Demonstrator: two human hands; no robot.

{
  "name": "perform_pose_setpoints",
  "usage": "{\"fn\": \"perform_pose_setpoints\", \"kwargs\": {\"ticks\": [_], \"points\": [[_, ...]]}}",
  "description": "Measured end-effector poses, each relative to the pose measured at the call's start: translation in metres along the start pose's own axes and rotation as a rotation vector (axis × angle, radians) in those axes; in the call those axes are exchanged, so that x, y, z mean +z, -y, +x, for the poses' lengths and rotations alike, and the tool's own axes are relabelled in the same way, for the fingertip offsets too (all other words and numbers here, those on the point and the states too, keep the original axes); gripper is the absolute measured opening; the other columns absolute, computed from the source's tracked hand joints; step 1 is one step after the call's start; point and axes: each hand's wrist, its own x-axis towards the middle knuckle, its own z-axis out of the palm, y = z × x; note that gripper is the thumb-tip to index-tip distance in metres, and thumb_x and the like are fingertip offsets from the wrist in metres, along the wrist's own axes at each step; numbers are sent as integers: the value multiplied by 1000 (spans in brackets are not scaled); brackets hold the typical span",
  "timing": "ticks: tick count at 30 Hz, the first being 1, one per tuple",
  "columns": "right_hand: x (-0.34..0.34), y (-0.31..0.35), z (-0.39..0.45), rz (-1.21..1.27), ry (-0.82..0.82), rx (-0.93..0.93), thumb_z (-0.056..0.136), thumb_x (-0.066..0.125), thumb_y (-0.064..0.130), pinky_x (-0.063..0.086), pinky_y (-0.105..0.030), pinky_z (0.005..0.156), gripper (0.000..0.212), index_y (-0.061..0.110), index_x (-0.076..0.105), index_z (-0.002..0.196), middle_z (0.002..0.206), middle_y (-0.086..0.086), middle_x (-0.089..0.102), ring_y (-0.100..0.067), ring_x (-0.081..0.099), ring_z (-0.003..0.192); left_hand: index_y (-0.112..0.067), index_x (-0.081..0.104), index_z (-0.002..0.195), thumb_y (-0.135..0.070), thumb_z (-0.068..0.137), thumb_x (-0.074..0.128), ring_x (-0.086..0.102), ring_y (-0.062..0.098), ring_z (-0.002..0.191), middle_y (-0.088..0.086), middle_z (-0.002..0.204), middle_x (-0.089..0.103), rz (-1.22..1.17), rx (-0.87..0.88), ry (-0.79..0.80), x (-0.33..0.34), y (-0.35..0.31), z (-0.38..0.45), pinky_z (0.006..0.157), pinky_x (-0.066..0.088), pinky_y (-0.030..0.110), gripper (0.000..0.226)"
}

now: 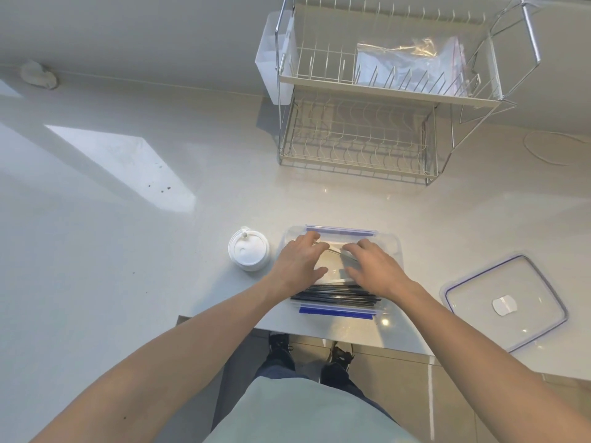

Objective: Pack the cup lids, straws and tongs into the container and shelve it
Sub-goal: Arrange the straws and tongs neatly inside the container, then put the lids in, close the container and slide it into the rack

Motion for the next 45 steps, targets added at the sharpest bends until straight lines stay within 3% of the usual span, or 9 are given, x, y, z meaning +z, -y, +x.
{"fn": "perform_pose_setpoints", "kwargs": {"ticks": [3, 11, 14, 18, 25, 29, 33, 40, 45], "points": [[-12, 22, 5, 55, -81, -47, 96, 62, 38, 51, -39, 95, 55, 26, 48, 148, 138, -4, 56, -24, 55, 125, -7, 68, 121, -21, 81, 81, 64, 30, 103, 12, 119, 62, -171, -76, -186, -18, 11, -3, 81, 57, 45, 44], [-29, 112, 31, 135, -233, -187, 95, 61, 41, 52, -39, 95, 52, 28, 52, 144, 134, 1, 61, -20, 61, 118, -18, 48, 146, -36, 84, 78, 46, 20, 130, 6, 140, 43, -324, -471, -246, -74, 80, -33, 103, 44, 30, 71], [-20, 142, 45, 237, -145, -179, 94, 62, 39, 50, -39, 99, 56, 28, 47, 147, 139, 1, 56, -18, 57, 122, -20, 44, 148, -36, 85, 77, 45, 20, 134, 5, 143, 40, -482, -672, -216, -74, 104, -50, 105, 41, 30, 72], [-2, 170, 64, 369, -2, -132, 94, 64, 32, 43, -38, 108, 59, 24, 46, 149, 148, -2, 48, -22, 50, 132, -18, 44, 148, -34, 85, 77, 49, 24, 131, 9, 146, 43, -685, -858, -134, -62, 127, -68, 91, 41, 29, 73], [28, 197, 95, 231, 129, 62, 98, 54, 15, 42, -38, 95, 49, 2, 40, 143, 144, -21, 46, -38, 51, 128, -12, 49, 144, -35, 89, 74, 56, 23, 118, 7, 126, 56, -749, -888, -73, -48, 138, -83, 97, 47, 32, 64], [38, 207, 109, 245, 205, 190, 96, 54, 18, 43, -35, 82, 45, -3, 44, 134, 136, -23, 52, -39, 57, 120, -6, 65, 113, -33, 88, 69, 61, 21, 89, 3, 101, 66, -780, -915, -29, -45, 139, -83, 76, 47, 31, 37], [46, 213, 115, 363, 224, 268, 90, 55, 26, 47, -38, 86, 53, -4, 47, 133, 133, -22, 55, -39, 57, 121, 5, 63, 90, -34, 76, 63, 46, 18, 67, 2, 72, 54, -836, -963, -30, -43, 141, -84, 63, 37, 32, 42], [48, 209, 115, 491, 188, 269, 81, 67, 23, 49, -38, 73, 34, 3, 61, 109, 116, -17, 63, -36, 63, 106, -1, 73, 104, -13, 84, 71, 70, 23, 88, 13, 98, 74, -1066, -1004, -46, -51, 144, -86, 82, 58, 33, 24], [35, 211, 107, 521, 146, 163, 80, 70, 12, 55, -42, 75, 24, -1, 69, 101, 106, -18, 69, -34, 67, 93, -7, 75, 103, -14, 78, 79, 73, 27, 99, 12, 107, 75, -1142, -1022, -113, -56, 148, -93, 85, 59, 33, 25]]}}
